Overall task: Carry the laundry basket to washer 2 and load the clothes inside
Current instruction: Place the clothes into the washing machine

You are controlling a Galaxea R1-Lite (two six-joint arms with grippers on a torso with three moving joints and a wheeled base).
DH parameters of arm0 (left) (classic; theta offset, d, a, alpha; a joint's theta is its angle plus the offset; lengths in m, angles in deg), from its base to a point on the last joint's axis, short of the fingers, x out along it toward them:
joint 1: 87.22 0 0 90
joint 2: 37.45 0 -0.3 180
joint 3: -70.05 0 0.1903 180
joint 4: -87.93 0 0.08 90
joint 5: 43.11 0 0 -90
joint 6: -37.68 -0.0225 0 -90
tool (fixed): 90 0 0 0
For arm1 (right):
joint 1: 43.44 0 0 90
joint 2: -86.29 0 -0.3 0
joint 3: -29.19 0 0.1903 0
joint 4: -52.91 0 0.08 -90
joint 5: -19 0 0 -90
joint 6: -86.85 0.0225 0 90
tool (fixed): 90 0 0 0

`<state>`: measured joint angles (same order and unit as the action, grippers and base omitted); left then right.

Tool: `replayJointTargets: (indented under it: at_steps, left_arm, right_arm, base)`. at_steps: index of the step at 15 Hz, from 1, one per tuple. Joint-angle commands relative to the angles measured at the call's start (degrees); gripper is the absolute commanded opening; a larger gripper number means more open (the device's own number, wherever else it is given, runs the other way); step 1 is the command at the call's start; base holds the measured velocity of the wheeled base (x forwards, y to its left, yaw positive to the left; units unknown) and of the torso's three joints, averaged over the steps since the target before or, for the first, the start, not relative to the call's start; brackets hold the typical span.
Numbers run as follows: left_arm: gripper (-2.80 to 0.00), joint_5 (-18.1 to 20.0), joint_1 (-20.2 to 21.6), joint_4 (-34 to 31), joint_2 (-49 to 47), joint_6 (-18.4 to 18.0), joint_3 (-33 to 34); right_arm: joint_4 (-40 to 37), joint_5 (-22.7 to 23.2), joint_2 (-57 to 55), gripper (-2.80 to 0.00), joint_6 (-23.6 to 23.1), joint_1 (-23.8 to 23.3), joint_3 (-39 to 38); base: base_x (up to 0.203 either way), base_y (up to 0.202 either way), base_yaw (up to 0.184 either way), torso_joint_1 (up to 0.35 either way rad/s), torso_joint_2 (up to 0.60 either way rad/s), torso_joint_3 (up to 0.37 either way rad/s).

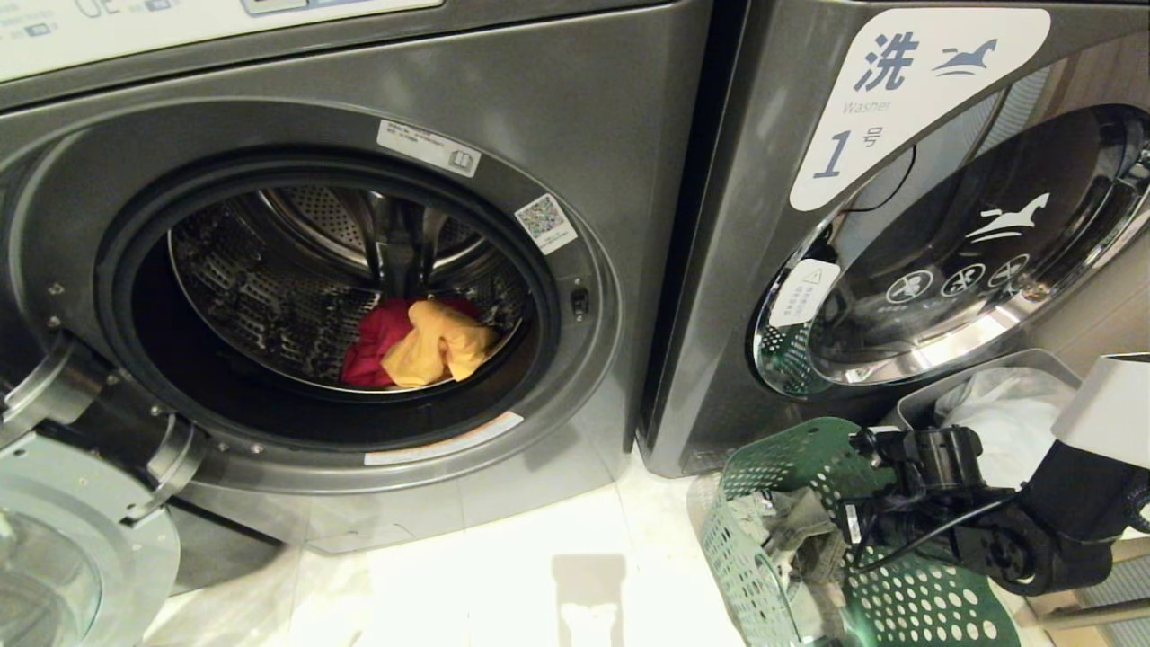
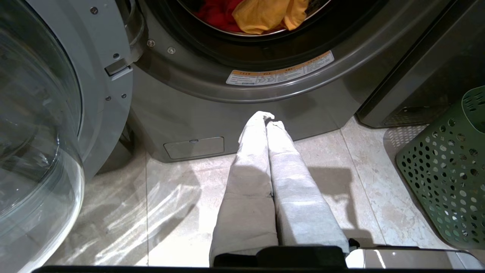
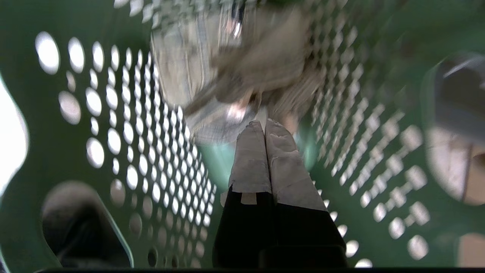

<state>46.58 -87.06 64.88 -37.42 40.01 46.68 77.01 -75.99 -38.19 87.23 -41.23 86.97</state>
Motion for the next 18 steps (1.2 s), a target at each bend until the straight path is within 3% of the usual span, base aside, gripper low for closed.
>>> replayJointTargets:
  at_steps: [1, 4, 6, 7, 9, 11, 13, 15, 18]
  left_arm:
    - [-2.8, 0.0, 0.0, 0.0, 0.0, 0.0, 0.0]
    - [-2.8, 0.0, 0.0, 0.0, 0.0, 0.0, 0.0]
    - [-2.8, 0.0, 0.0, 0.0, 0.0, 0.0, 0.0]
    - [-2.8, 0.0, 0.0, 0.0, -0.1, 0.0, 0.0]
    - [-2.8, 0.0, 0.0, 0.0, 0.0, 0.0, 0.0]
    - [-2.8, 0.0, 0.0, 0.0, 0.0, 0.0, 0.0]
    - [-2.8, 0.0, 0.0, 0.0, 0.0, 0.0, 0.0]
    - [-2.8, 0.0, 0.0, 0.0, 0.0, 0.0, 0.0]
    - [-2.8, 0.0, 0.0, 0.0, 0.0, 0.0, 0.0]
  right_arm:
    - [0.4, 0.6, -4.0, -2.8, 0.2, -1.7, -0.1]
    - [1.3, 9.3, -12.1, -2.8, -0.2, -6.0, 3.5]
    - [1.6, 14.4, -17.4, -2.8, -5.1, -9.2, 6.7]
    - [1.9, 16.1, -20.1, 0.0, -8.6, -10.3, 8.5]
    - [4.0, 19.0, -24.3, 0.0, -11.5, -11.5, 13.5]
    - [5.1, 21.1, -27.0, 0.0, -11.8, -11.8, 17.5]
    - [5.4, 25.9, -29.6, 0.0, -11.6, -11.8, 20.3]
    - [7.6, 28.6, -32.1, 0.0, -9.5, -11.7, 21.9]
    - [9.4, 29.0, -34.9, 0.0, -6.1, -11.4, 23.2]
  base:
    - [0.0, 0.0, 0.0, 0.0, 0.0, 0.0]
    - [0.0, 0.0, 0.0, 0.0, 0.0, 0.0]
    - [0.0, 0.0, 0.0, 0.0, 0.0, 0.0]
    - [0.0, 0.0, 0.0, 0.0, 0.0, 0.0]
    - [0.0, 0.0, 0.0, 0.0, 0.0, 0.0]
    - [0.0, 0.0, 0.0, 0.0, 0.0, 0.0]
    - [0.0, 0.0, 0.0, 0.0, 0.0, 0.0]
    - [0.0, 0.0, 0.0, 0.0, 0.0, 0.0]
    - [0.0, 0.0, 0.0, 0.0, 0.0, 0.0]
